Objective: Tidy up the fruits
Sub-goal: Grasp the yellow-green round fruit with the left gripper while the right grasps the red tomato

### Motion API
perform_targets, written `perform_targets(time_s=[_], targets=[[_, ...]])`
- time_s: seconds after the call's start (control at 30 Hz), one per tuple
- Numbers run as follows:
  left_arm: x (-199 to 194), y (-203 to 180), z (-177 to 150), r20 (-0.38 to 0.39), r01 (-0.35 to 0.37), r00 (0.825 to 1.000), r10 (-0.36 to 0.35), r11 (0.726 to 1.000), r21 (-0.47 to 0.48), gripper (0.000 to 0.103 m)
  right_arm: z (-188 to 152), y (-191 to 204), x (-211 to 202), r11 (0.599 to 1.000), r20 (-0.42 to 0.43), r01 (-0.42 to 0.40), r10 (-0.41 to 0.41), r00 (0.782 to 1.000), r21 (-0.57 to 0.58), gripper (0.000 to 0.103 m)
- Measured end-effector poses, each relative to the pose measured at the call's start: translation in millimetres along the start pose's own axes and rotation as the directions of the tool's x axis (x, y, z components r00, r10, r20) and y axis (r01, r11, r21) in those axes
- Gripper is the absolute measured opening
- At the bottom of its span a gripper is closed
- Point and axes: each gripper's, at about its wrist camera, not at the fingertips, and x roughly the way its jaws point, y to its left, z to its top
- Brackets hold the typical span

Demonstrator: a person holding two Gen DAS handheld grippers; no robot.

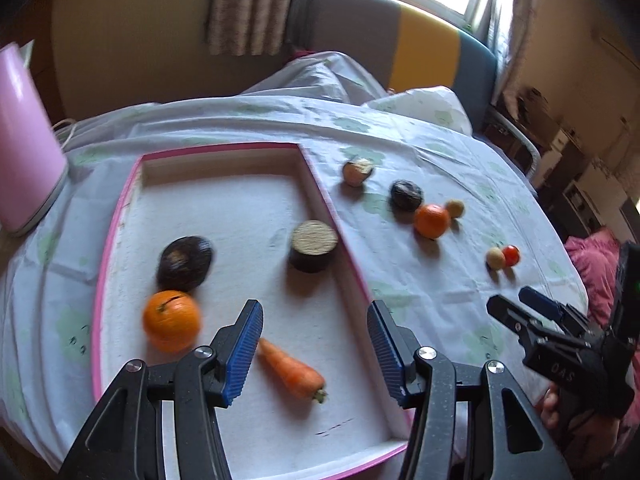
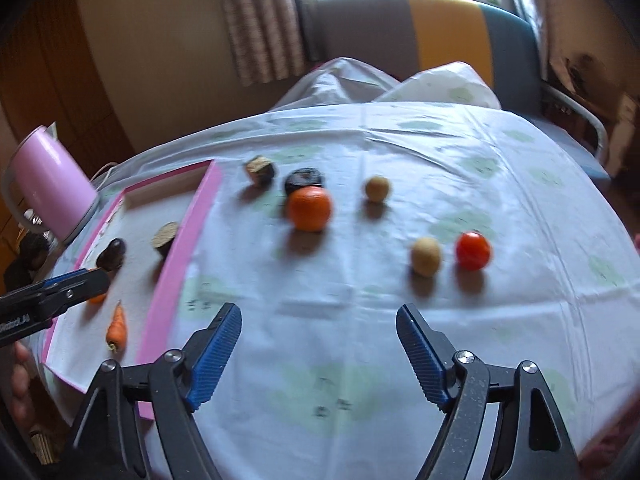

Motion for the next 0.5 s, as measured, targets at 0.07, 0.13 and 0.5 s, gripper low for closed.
perform_targets(time_s=[0.07,0.13,0.5], targets=[[4.3,-14.2,4.0,-0.008,0.017,1.000,-0.016,0.999,0.038,0.055,1.6,-16.3,-1.1,0.999,0.001,0.018,-0.018,1.000,0.037,0.081],[10.0,-27.9,8.1,-0.023,0.035,0.999,-0.034,0.997,0.067,0.055,3.6,-31.4,-3.9,0.997,0.008,0.045,-0.045,0.999,0.060,0.080],[55.2,-113.4,32.5,-0.116,0.196,0.977,-0.178,0.965,0.175,0.044,23.1,-91.9,0.4,0.991,0.033,0.087,-0.091,0.995,0.102,0.038]])
